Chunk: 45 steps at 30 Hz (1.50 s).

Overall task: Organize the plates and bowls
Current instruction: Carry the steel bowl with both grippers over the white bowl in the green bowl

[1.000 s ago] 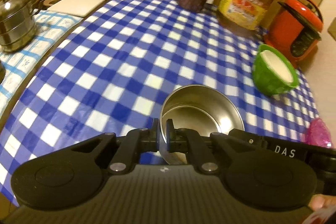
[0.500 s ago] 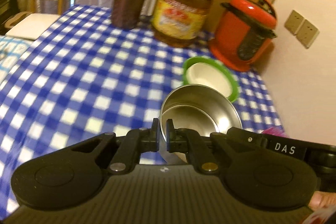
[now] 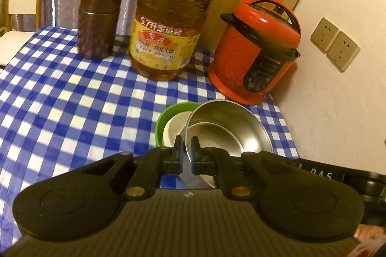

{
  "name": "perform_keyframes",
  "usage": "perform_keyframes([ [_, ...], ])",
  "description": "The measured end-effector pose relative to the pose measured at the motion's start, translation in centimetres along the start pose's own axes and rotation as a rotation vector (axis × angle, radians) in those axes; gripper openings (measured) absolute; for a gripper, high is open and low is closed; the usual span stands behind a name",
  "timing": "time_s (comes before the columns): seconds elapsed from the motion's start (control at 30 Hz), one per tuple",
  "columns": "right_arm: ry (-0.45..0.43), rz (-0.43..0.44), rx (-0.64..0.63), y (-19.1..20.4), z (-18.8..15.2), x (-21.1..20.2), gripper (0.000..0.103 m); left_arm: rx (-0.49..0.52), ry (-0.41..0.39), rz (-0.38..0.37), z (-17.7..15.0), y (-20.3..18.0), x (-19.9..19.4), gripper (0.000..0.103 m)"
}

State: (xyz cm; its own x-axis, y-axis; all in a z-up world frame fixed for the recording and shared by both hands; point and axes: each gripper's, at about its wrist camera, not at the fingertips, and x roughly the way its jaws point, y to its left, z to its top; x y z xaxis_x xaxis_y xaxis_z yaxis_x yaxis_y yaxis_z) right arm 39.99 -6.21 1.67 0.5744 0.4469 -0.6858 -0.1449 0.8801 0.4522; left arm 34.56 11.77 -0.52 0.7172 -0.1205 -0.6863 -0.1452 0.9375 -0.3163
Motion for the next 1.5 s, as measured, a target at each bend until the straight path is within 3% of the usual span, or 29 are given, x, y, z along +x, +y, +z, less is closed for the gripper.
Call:
perform_keyframes([
  [0.5,0.021,-0.038,-0.009,-2.0,2.6,5.1,0.01,0.026,0.033,0.008,2.1,0.1,5.6,0.005],
  [1.5,0.041,-0.047,-0.001,-2.6,2.4,6.8,0.01,0.037,0.051,0.012,2.0,0.6,7.2,0.005],
])
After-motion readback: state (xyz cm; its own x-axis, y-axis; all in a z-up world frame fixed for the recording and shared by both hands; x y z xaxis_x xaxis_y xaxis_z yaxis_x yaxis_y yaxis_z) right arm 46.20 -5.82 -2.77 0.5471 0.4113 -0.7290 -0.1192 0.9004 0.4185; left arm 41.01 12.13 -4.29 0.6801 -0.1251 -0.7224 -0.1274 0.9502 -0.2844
